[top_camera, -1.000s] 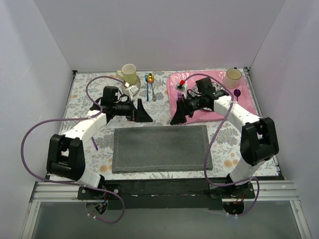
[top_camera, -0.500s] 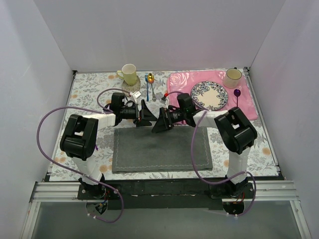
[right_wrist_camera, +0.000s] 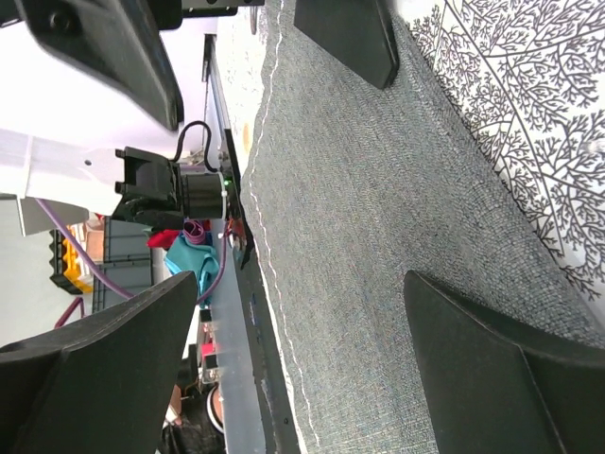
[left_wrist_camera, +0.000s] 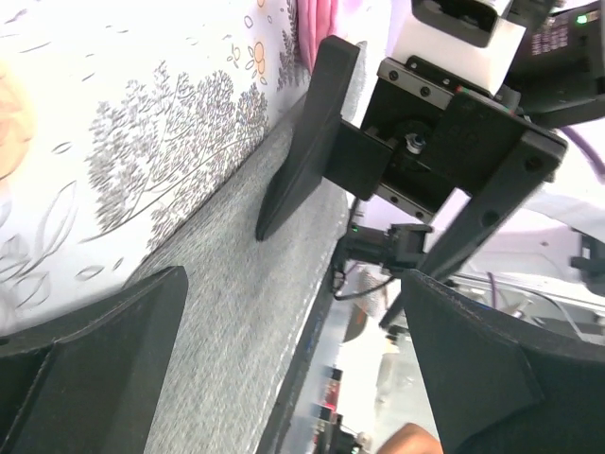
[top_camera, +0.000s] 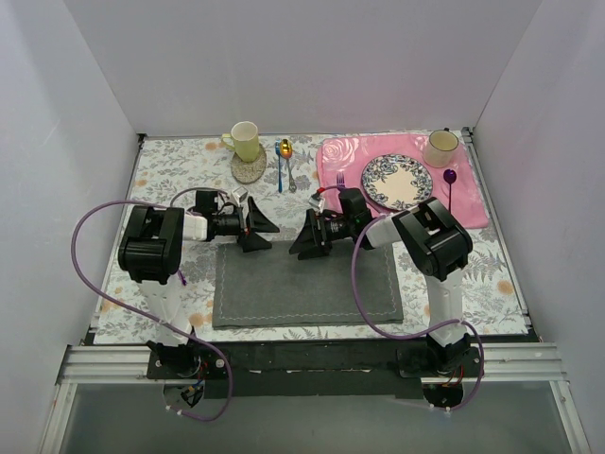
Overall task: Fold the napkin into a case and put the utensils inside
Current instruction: Smooth out the rectangle-folded napkin at the center of the board.
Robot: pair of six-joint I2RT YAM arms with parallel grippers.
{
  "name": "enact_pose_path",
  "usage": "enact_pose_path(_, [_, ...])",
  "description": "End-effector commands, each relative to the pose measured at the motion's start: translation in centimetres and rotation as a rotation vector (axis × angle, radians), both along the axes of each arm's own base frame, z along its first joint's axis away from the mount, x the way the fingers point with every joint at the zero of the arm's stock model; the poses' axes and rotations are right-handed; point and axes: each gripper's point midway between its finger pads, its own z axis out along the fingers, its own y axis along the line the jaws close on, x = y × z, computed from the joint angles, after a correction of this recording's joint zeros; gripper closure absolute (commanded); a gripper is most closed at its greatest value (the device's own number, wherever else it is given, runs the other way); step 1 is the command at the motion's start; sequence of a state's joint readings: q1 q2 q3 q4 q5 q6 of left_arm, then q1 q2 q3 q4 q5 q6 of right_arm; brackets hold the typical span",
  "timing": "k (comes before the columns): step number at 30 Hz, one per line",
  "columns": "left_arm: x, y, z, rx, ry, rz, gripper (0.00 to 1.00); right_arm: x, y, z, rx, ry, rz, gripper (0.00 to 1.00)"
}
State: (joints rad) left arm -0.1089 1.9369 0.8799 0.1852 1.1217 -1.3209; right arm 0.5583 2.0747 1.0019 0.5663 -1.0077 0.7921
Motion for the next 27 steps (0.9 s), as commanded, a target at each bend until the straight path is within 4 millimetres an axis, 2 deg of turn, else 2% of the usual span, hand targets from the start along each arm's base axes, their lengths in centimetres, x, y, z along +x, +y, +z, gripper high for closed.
enact_pose_path(1, [0.0, 1.7, -0.1, -0.021, -0.018, -0.01, 0.02, 0.0, -0.9, -2.4, -0.054, 0.032, -0.056, 0.01])
enact_pose_path(6, [-0.2, 3.4, 0.1, -0.03, -0.015, -0.009, 0.02, -0.3, -1.4, -3.2, -0.082, 0.056, -0.073, 0.01])
enact_pose_path(7, [0.0, 4.6, -0.2, -0.024, -0.018, 0.007, 0.02, -0.3, -1.4, -3.2, -0.083, 0.054, -0.074, 0.01])
enact_pose_path(8, [-0.5, 5.0, -0.4, -0.021, 0.018, 0.007, 0.02, -0.4, -1.3, -3.3, -0.084, 0.057, -0.071, 0.01])
enact_pose_path(13, [-0.2, 7.6, 0.2, 0.006, -0.019, 0.006, 0.02, -0.6, -1.2, -2.8, -0.069, 0.053, -0.057, 0.02])
enact_pose_path(16, [-0.2, 8.3, 1.8, 0.009, -0.074, -0.017, 0.02, -1.0, -0.3, -0.1, -0.005, -0.012, -0.017, 0.02])
enact_pose_path(17, [-0.2, 8.4, 2.3, 0.014, -0.104, -0.032, 0.02, -1.0, 0.1, 2.0, 0.026, -0.064, -0.001, 0.03])
enact_pose_path(19, [-0.6, 8.4, 3.9, 0.027, -0.138, -0.049, 0.02, -1.2, 0.7, 4.4, 0.047, -0.146, 0.058, 0.02])
enact_pose_path(20, [-0.8, 8.5, 4.2, 0.049, -0.198, -0.073, 0.02, -1.4, 0.8, 6.4, 0.064, -0.201, 0.08, 0.02])
enact_pose_path(21, [-0.9, 8.6, 4.9, 0.076, -0.235, -0.085, 0.02, -1.4, 0.7, 7.1, 0.055, -0.24, 0.105, 0.03])
enact_pose_path(22, [-1.2, 8.8, 5.2, 0.109, -0.239, -0.098, 0.02, -0.2, 1.1, 8.7, 0.069, -0.414, 0.144, 0.04])
enact_pose_path(23, [-0.7, 9.7, 4.6, 0.212, -0.291, -0.118, 0.02, -1.4, -0.3, 7.9, -0.03, -0.354, 0.185, 0.04])
enact_pose_path(24, [-0.8, 9.8, 4.5, 0.256, -0.314, -0.136, 0.02, -1.4, -0.8, 7.9, -0.067, -0.391, 0.212, 0.04])
enact_pose_path(25, [-0.8, 10.1, 5.1, 0.306, -0.359, -0.138, 0.02, -0.6, -1.0, 8.2, -0.114, -0.454, 0.217, 0.04])
enact_pose_path(26, [-1.1, 10.8, 4.1, 0.389, -0.354, -0.142, 0.02, -1.7, -2.7, 6.7, -0.187, -0.478, 0.287, 0.04])
enact_pose_path(27, [-1.4, 10.6, 3.9, 0.422, -0.382, -0.167, 0.02, -1.8, -3.4, 6.0, -0.229, -0.5, 0.312, 0.05])
